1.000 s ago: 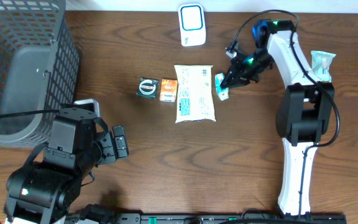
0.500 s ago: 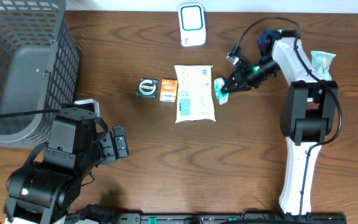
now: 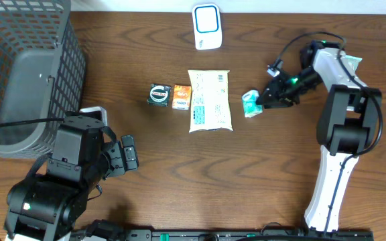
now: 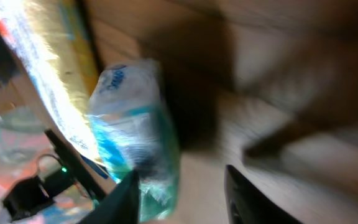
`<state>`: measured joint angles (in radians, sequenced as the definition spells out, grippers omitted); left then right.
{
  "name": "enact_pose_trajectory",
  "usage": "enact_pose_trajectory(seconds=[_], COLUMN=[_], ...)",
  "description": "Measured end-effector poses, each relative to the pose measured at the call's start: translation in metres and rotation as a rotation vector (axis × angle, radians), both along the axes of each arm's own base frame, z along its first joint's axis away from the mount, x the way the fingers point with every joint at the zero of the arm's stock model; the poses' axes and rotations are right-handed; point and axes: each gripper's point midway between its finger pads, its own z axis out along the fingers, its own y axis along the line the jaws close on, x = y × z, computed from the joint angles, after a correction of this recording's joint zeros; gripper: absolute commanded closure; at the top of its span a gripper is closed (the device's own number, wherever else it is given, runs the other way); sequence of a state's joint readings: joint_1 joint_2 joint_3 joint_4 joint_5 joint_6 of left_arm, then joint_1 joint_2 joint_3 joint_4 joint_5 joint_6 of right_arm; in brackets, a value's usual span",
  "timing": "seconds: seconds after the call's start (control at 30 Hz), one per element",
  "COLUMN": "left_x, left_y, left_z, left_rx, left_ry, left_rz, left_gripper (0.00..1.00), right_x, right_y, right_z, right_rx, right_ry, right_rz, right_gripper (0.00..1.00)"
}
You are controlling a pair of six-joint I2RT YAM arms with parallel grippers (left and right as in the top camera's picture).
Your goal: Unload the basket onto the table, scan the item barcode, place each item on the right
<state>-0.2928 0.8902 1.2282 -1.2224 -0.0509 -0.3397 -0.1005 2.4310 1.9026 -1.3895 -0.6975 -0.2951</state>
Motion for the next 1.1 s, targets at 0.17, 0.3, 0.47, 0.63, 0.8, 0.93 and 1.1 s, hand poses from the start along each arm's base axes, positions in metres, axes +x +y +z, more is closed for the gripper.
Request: enact_pose_trajectory(seconds=[0.17,0.3,0.47,0.63,0.8,0.93,1.1], left_x=[0.0,0.0,0.0,0.0,0.0,0.0,0.0], left_y=[0.0,0.0,0.0,0.0,0.0,0.0,0.0], left_z=[0.0,0.0,0.0,0.0,0.0,0.0,0.0], left_rx=[0.0,0.0,0.0,0.0,0.0,0.0,0.0], left_ry=[0.0,0.0,0.0,0.0,0.0,0.0,0.0], left_rz=[0.0,0.0,0.0,0.0,0.0,0.0,0.0], left_gripper=[0.02,0.02,0.02,0.02,0.02,0.03,0.02], right_x=[-0.005,-0.003,-0.006,-0.013,-0.011,-0.002,0.002], right_y=[-0.006,0.005,0.033,0.037,0.029,0.03,0.054], right_z=[0.004,0.01,0.01,0.001,0.014,0.031,0.035], right_rx=[-0.018,-0.02,-0.053,-0.22,-0.411,-0.525,-0.622], right_ry=[0.057,0.053,0.053,0.092,0.108,0.068,-0.003], right_rz=[-0.032,-0.014,0.05,0.081,0.078,0.072,0.11], right_gripper=[0.86,0.8,0.74,0.74,0.71,0.68,0.61])
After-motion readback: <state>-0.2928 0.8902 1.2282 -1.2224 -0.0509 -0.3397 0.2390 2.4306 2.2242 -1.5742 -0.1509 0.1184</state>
